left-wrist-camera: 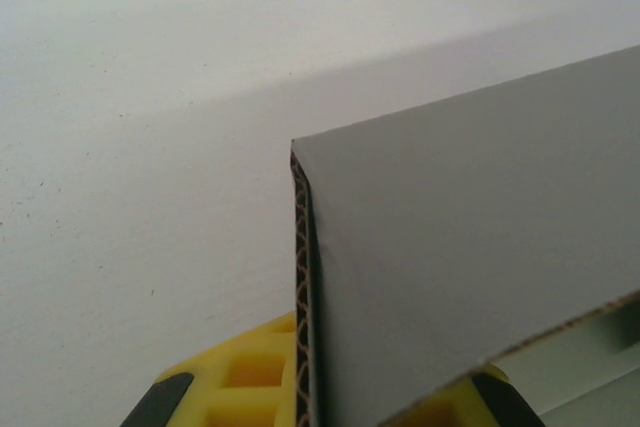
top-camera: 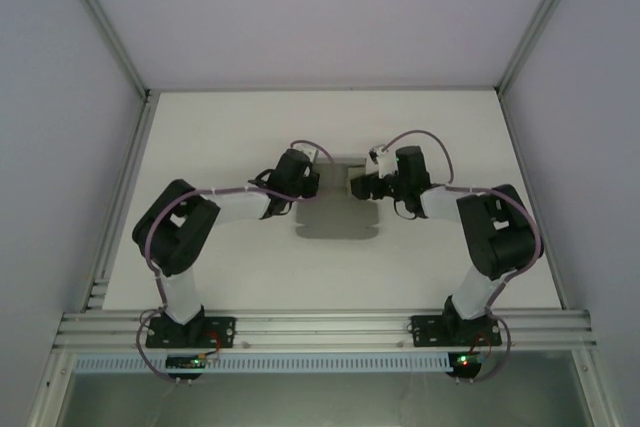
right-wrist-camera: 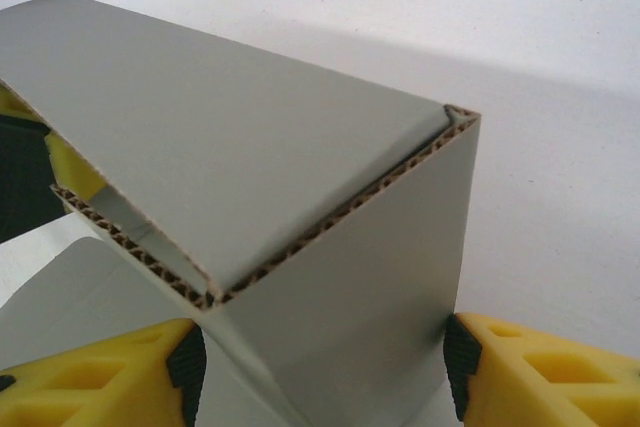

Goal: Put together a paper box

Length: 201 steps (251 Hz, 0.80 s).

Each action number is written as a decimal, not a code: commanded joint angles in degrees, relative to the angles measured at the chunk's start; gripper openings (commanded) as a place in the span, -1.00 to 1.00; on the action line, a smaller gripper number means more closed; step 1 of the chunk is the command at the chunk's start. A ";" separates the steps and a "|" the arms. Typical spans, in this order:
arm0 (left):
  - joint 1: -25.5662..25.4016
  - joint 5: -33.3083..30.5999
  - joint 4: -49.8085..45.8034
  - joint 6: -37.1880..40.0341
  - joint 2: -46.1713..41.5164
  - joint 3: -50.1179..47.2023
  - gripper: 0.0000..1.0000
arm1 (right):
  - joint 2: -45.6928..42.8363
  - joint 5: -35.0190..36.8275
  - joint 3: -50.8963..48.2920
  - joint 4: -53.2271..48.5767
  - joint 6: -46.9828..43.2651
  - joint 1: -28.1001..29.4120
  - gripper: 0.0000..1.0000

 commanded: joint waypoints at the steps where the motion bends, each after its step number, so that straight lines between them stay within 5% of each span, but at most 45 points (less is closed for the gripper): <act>1: -0.76 6.43 -1.96 2.09 0.12 -0.82 -1.00 | 1.68 3.78 1.30 2.14 -0.31 1.06 0.28; 66: -0.86 8.52 -2.03 2.10 0.83 0.04 -1.00 | 6.55 9.06 3.05 8.89 2.77 4.19 0.36; 97: -0.83 8.54 -2.12 2.07 0.65 0.07 -1.00 | 6.89 16.81 3.54 7.74 3.09 4.98 0.20; 132: -0.95 9.59 -1.77 1.86 1.00 0.30 -1.00 | 7.87 25.63 5.19 4.75 3.26 6.71 0.26; 201: -1.65 10.38 -1.68 2.00 1.05 0.26 -1.00 | 12.78 32.52 10.14 -1.70 5.79 9.54 -0.29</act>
